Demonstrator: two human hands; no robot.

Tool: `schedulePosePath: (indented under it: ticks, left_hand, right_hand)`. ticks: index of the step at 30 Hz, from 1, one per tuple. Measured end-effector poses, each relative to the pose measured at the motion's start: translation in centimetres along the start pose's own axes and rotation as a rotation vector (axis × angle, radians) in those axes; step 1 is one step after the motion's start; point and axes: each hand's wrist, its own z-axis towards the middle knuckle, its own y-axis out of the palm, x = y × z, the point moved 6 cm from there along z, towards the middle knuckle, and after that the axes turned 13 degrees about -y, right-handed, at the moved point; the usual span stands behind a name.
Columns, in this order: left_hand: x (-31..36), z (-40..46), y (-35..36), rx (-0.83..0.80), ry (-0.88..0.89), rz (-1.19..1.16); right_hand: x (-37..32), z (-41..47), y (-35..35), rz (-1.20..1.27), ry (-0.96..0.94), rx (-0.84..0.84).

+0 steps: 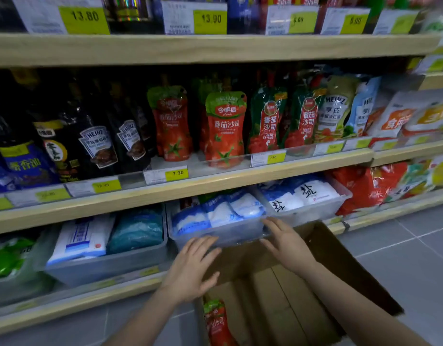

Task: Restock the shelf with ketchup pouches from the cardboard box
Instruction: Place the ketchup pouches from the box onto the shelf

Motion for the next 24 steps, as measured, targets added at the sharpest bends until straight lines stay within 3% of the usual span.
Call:
schedulePosePath:
  ticks: [3, 7, 10, 12, 16, 21, 24]
  left_hand:
    - [-2.3, -1.9, 2.9, -0.198, -0.093, -0.052]
    - [-3.6, -2.6, 3.6, -0.251, -0.119, -0.094]
    - [-3.8, -3.1, 3.9, -0.257, -0.126, -0.178]
    - [-4.1, -3.4, 3.9, -0.245, -0.135, -0.232]
    - [-4.6, -3.8, 3.7, -0.200, -0.156, -0.321]
    - [-4.1, -3.4, 4.6, -0.178, -0.164, -0.356]
    - [-3.4, -2.6, 5.1, -0.158, -0.157, -0.368]
  right_hand:
    - [-1.3, -0.5, 3.1, 0.000, -0.087, -0.052]
    - [-2.2, -1.0, 6.5, 0.011, -0.193, -0.104]
    - [-3.6, -0.9, 8.3, -0.020, -0.434, -0.101]
    - [-4.1, -1.4, 11.3, 0.028, -0.504, -0.241]
    - [-3.5, -2.4, 18.9, 0.300, -0.234, -0.615]
    - [-3.8, -3.4, 25.3, 0.498, 0.111, -0.662]
    - [-3.1, -4.1, 27.5, 0.597, 0.293, -0.591]
